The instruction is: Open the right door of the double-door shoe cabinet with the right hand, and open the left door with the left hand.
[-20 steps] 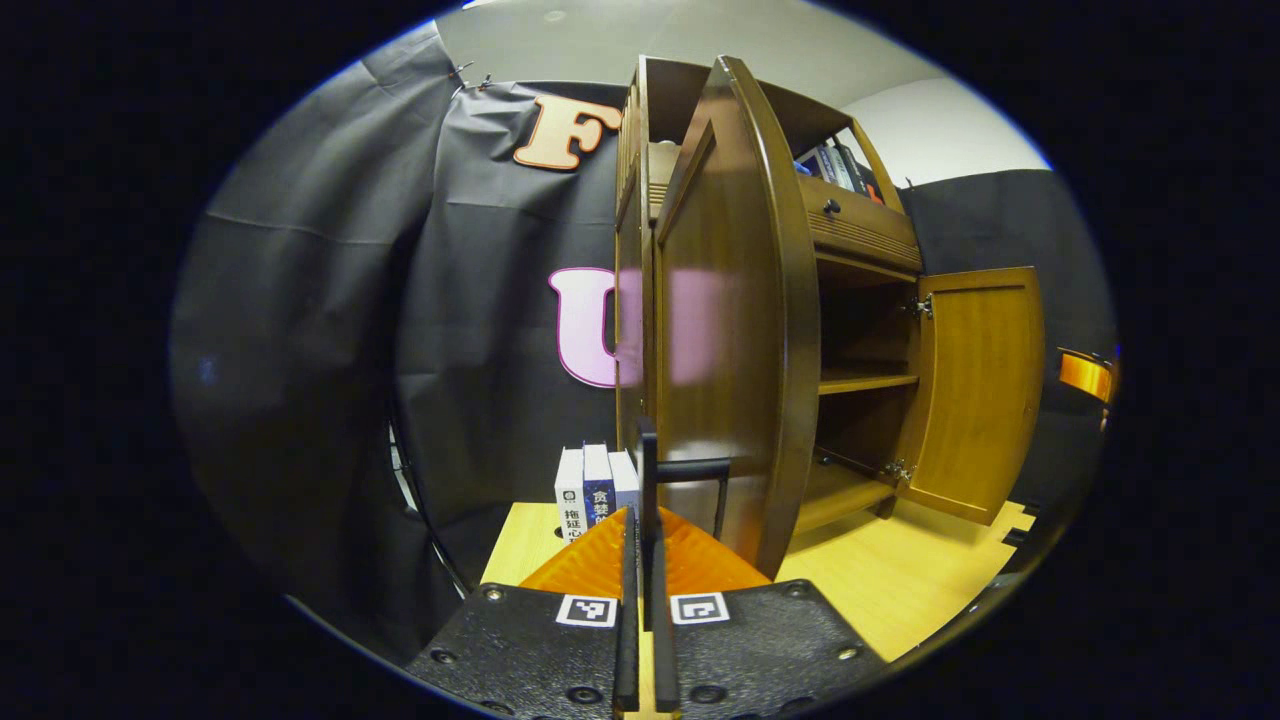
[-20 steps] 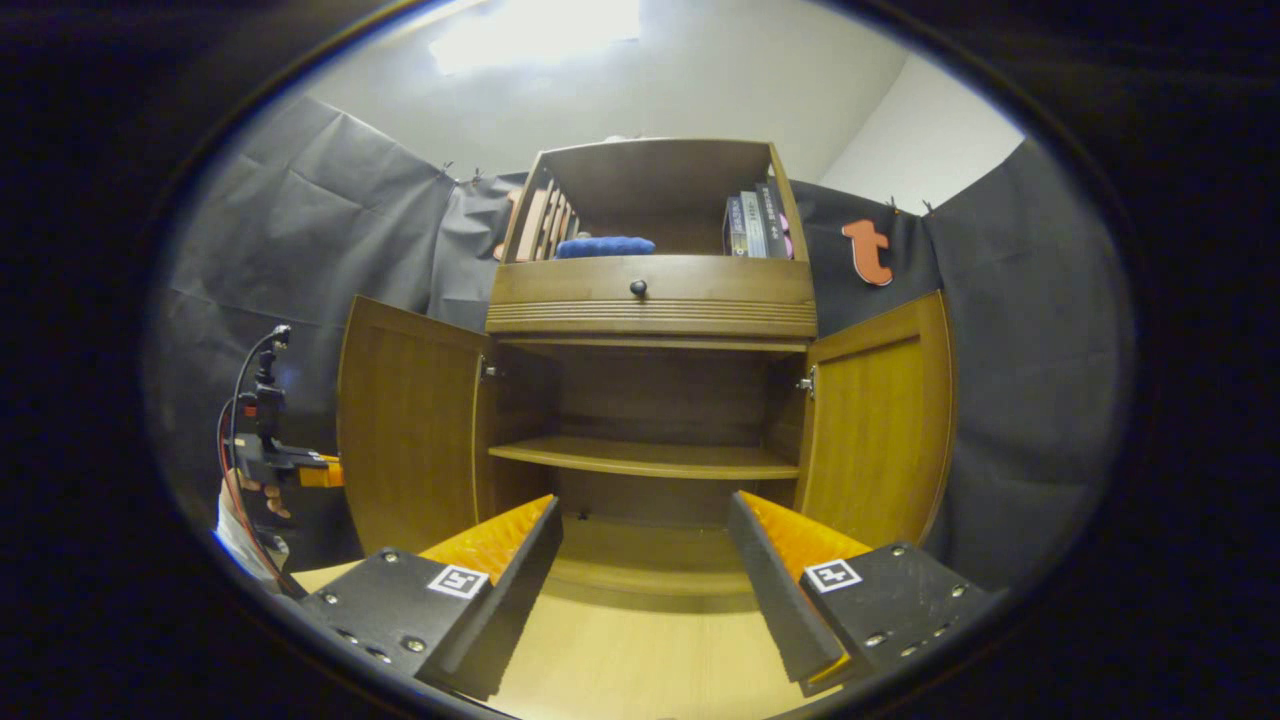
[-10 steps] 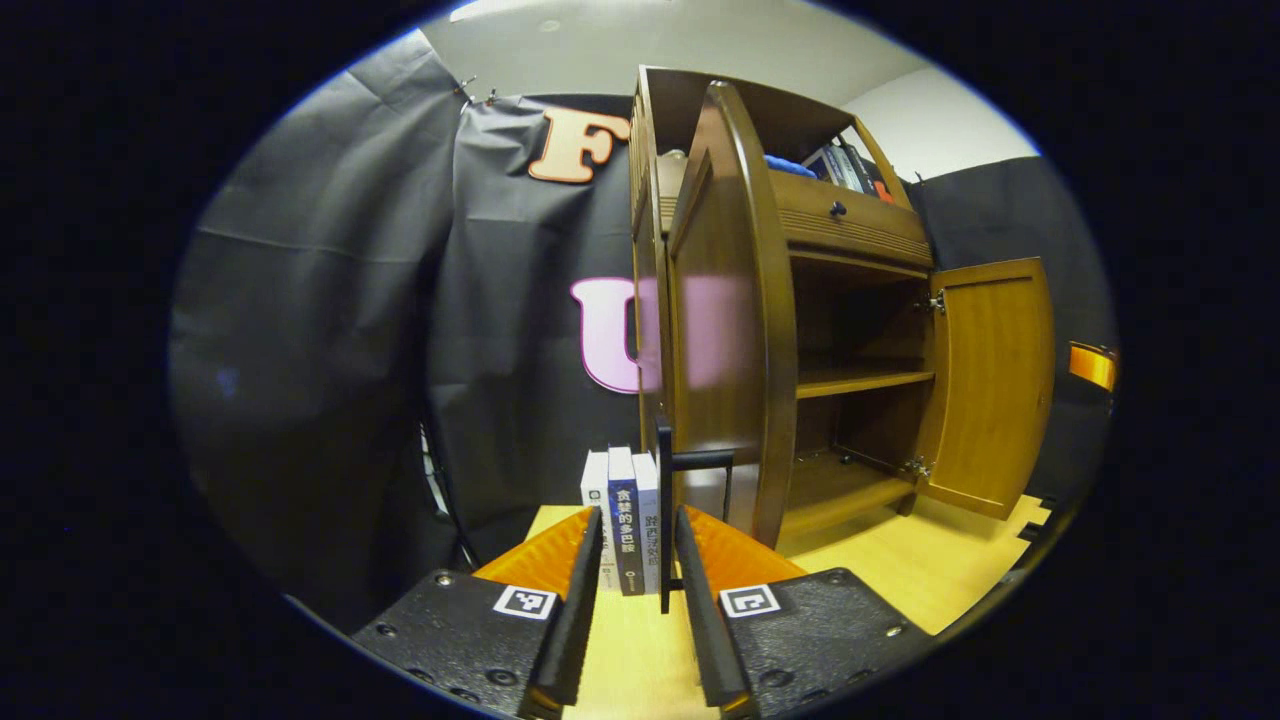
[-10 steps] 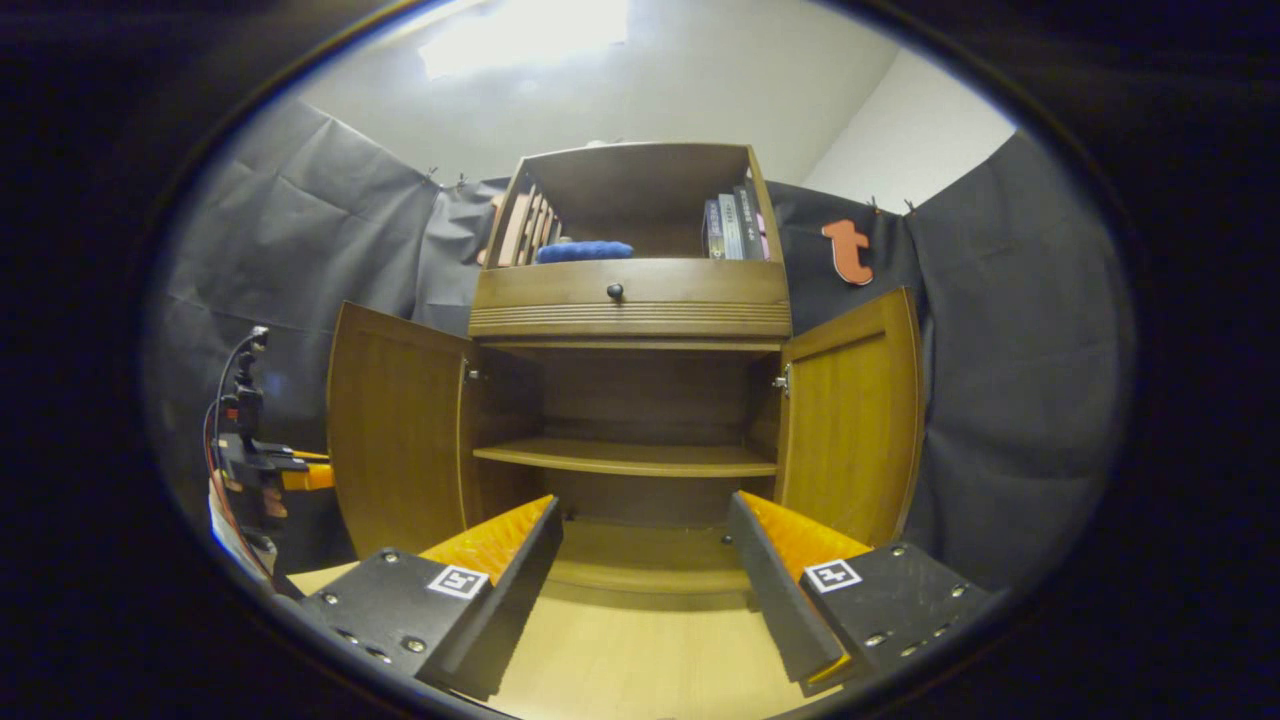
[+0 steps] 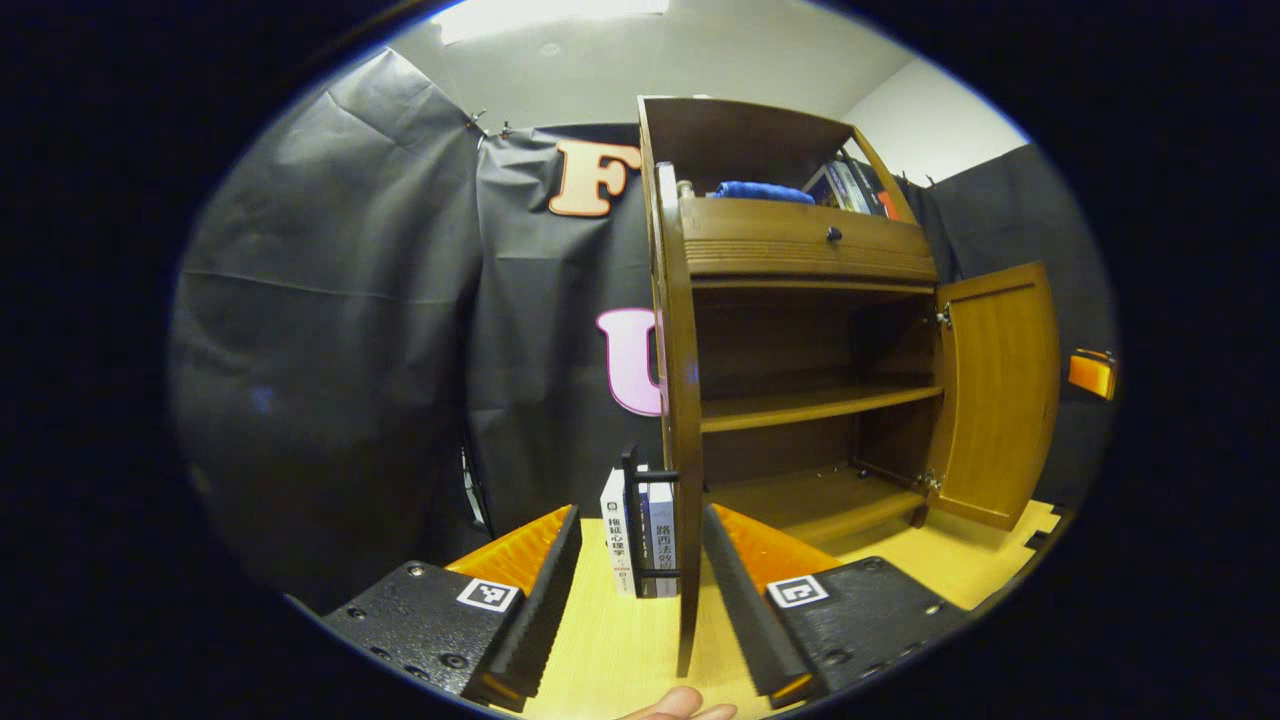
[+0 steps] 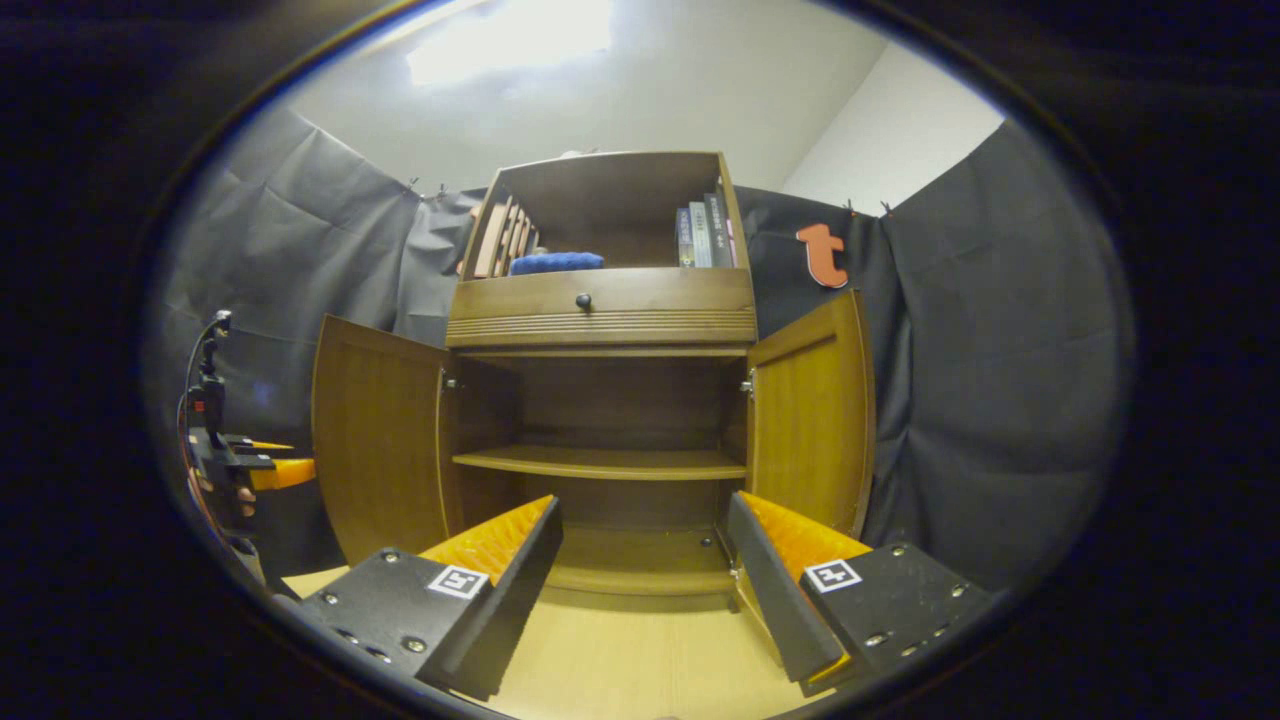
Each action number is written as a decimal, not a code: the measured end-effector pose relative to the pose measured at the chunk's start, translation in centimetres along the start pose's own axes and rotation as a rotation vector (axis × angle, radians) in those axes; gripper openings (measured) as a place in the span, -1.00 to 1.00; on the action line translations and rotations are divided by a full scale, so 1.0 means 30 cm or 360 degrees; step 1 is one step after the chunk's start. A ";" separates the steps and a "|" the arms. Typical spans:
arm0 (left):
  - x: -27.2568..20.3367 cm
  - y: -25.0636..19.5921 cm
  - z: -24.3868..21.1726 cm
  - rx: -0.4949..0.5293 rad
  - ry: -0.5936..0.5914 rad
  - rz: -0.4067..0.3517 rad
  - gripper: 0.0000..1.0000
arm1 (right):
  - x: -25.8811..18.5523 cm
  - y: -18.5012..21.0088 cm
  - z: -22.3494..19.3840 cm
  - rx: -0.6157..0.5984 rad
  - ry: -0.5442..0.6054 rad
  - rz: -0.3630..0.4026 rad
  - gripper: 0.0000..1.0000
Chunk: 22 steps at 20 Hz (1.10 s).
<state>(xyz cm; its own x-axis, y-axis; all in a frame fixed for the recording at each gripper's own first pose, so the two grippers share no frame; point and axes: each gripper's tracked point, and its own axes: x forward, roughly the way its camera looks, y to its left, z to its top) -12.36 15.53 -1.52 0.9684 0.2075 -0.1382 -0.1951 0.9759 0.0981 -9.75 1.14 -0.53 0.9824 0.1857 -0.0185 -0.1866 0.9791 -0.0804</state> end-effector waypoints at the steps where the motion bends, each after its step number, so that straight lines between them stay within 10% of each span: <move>1: -0.009 -0.025 0.017 -0.0005 -0.0014 -0.0004 0.70 | -0.002 -0.012 0.000 -0.0005 0.0003 -0.0007 1.00; 22: 0.209 -0.712 0.127 -0.0098 -0.0085 -0.0172 0.87 | 0.078 -0.186 0.033 0.0007 0.0053 -0.0045 0.99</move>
<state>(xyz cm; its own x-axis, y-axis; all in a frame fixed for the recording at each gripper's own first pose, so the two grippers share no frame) -1.52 -4.28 -0.71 0.9909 0.0986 -0.0920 -0.0968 0.9950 0.0243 -6.39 -3.82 0.85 0.9866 0.1554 -0.0495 -0.1589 0.9843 -0.0769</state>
